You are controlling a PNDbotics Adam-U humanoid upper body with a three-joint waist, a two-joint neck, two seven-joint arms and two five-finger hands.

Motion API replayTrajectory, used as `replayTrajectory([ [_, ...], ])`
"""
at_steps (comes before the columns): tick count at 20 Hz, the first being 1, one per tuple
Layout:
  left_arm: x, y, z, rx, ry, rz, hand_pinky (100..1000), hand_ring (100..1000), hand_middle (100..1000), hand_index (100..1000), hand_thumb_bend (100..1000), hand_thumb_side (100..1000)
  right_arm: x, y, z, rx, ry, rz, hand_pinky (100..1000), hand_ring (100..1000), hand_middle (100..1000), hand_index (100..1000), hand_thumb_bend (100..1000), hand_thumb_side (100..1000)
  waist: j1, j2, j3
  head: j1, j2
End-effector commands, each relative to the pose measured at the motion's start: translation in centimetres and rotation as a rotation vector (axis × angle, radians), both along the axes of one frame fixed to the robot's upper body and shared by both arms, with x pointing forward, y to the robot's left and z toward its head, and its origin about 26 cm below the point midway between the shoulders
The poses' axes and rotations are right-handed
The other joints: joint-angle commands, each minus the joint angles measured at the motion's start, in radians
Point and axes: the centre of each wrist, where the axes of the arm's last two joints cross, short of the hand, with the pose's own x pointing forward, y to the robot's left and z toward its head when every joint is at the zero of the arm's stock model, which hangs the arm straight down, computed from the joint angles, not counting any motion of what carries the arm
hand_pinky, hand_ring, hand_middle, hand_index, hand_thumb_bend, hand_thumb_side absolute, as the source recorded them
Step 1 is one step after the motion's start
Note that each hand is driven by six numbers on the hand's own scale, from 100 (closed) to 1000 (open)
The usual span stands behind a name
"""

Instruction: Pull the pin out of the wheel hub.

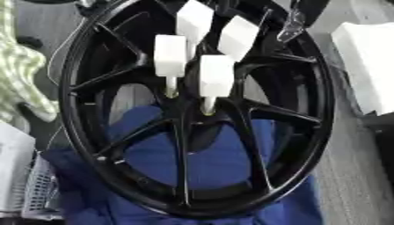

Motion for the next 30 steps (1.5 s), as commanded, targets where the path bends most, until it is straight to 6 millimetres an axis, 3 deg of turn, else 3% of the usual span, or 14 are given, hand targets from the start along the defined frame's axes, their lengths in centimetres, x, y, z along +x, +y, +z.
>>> replayTrajectory([
  [1,-0.2,0.1,0.9,0.015,-0.028,-0.002,782,719,714,807,542,646,-0.1,-0.4,0.7,-0.029,-0.021,0.0,846,682,686,744,566,104,0.004,-0.019,0.002,-0.006,0.003],
  [5,-0.2,0.1,0.9,0.014,-0.03,-0.001,783,719,714,807,541,646,0.1,-0.6,0.4,-0.031,-0.016,-0.005,846,681,684,742,564,100,0.002,-0.021,0.005,0.007,-0.007],
  [12,-0.2,0.1,0.9,0.01,-0.03,0.001,783,719,714,807,541,647,-0.1,-1.3,0.2,-0.026,-0.015,-0.014,846,689,688,745,555,100,-0.002,-0.022,0.007,0.071,-0.025],
  [30,-0.2,0.2,0.6,-0.003,-0.027,0.011,783,716,710,802,540,646,-0.1,-2.7,-0.1,0.03,0.032,-0.054,828,664,662,718,486,100,-0.006,-0.022,0.008,0.073,-0.024],
])
